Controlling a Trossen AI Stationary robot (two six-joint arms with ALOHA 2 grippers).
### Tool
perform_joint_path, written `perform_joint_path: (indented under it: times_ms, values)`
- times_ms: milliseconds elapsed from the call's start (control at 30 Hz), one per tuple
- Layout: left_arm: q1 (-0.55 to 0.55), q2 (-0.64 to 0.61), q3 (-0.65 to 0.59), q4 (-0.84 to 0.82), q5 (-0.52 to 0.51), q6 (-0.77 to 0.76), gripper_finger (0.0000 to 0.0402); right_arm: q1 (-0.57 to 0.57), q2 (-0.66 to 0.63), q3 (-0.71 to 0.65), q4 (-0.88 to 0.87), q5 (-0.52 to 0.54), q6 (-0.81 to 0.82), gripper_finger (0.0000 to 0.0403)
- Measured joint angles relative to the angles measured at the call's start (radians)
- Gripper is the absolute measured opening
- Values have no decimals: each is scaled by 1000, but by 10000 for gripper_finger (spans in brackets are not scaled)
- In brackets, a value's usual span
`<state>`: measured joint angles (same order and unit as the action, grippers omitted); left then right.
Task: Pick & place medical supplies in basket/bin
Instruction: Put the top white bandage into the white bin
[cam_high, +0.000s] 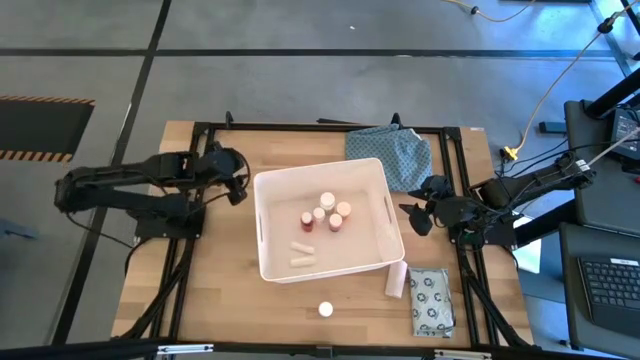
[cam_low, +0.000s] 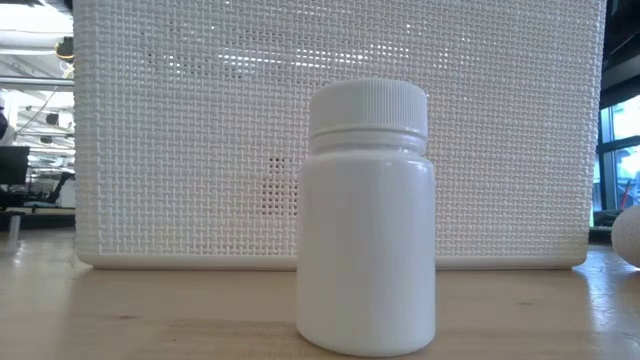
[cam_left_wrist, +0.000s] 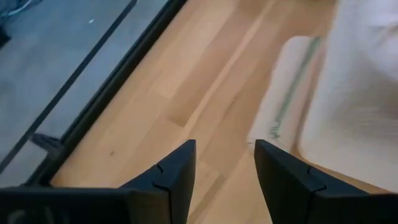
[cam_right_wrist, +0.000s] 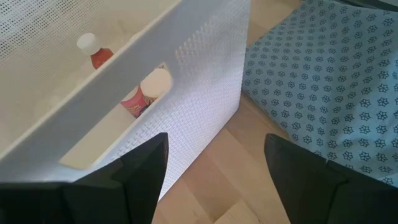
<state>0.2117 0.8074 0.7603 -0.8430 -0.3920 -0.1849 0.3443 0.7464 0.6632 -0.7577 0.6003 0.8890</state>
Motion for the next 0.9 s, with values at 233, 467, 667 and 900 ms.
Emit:
perform_joint_path:
  times_ms: [233, 467, 667, 900]
  values:
    - [170, -5, -138, 204, 92, 59, 150, 0, 0, 0, -1, 0, 0, 267]
    - [377, -1, -197, 356, 155, 50, 137, 0, 0, 0, -1, 0, 0, 267]
    - [507, 15, -260, 468, 321, 74, 126, 0, 0, 0, -1, 0, 0, 267]
    - [618, 118, -313, 609, 427, 99, 116, 0, 0, 0, 3, 0, 50, 267]
